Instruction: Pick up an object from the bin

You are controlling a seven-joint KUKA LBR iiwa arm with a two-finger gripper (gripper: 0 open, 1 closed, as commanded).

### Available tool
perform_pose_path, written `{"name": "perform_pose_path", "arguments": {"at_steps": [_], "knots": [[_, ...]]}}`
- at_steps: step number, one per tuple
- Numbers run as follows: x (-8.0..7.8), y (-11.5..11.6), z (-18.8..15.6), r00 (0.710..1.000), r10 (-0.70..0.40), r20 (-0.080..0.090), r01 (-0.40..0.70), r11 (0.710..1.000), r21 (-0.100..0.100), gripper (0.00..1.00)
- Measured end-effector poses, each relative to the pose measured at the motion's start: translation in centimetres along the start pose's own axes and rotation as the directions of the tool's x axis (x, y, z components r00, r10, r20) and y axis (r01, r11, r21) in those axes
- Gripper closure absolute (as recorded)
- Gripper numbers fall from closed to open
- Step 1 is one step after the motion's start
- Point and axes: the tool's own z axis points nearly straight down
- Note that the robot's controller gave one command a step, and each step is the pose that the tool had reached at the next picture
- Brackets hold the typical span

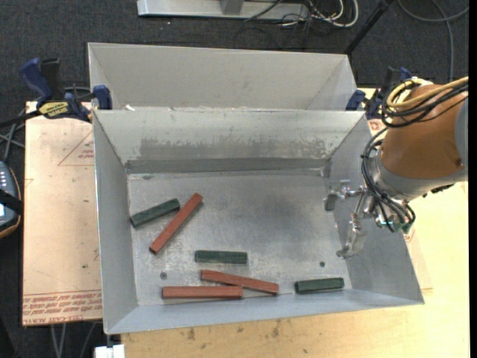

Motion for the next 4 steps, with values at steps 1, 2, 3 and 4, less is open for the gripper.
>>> {"name": "perform_pose_path", "arguments": {"at_steps": [1, 2, 3, 4], "knots": [[-0.2, 0.1, -0.4, 1.000, -0.003, 0.008, 0.003, 1.000, 0.001, 0.00], [2.7, 1.2, 5.3, 0.992, -0.130, 0.009, 0.130, 0.992, 0.002, 0.00], [4.4, 1.5, 6.0, 0.971, -0.238, 0.004, 0.238, 0.971, 0.001, 0.00], [4.9, 3.1, 5.2, 0.972, -0.235, 0.006, 0.235, 0.972, 0.001, 0.00]]}}
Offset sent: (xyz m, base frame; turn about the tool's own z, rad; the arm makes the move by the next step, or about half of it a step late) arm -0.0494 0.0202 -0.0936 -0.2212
